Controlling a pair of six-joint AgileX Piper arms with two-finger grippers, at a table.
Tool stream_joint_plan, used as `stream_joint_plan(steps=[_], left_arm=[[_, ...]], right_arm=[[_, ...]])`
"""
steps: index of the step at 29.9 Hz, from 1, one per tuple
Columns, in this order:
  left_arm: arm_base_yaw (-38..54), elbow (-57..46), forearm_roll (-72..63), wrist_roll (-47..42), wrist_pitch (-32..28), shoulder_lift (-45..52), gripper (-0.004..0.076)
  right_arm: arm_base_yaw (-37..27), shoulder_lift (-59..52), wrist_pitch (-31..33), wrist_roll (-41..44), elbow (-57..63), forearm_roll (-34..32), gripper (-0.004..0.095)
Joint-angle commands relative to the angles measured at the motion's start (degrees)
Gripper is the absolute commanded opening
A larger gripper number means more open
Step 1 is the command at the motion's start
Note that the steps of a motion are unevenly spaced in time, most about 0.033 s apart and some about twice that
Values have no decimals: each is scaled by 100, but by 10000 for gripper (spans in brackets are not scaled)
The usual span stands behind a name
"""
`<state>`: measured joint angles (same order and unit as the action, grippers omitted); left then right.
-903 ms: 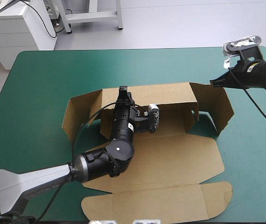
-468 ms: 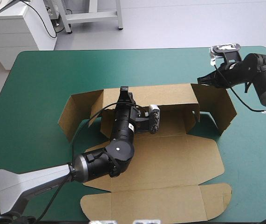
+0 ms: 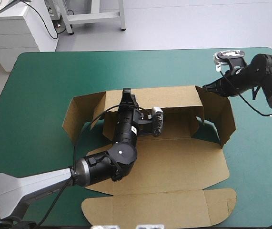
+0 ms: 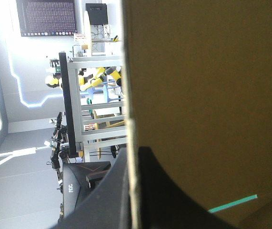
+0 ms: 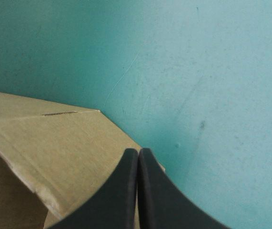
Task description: Fold the box
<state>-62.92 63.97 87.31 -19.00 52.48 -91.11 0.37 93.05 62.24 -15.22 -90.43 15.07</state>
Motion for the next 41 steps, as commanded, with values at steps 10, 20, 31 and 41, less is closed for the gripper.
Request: stream_joint_plan(steps=[10, 20, 31, 41], left_arm=[[-32, 131, 316, -44, 121, 223, -8], [-32, 131, 282, -44, 142, 223, -8], [-32, 131, 282, -44, 119, 223, -8], [-32, 131, 282, -54, 108, 223, -8]], right_arm=[[-1319, -998, 149, -1712, 1297, 2595, -21], [-1329, -1239, -189, -2583, 2506, 3489, -21], [-1329, -1917, 37, -2507, 2855, 3404, -19], [-1329, -2501, -851, -3158, 3841, 3847, -19]])
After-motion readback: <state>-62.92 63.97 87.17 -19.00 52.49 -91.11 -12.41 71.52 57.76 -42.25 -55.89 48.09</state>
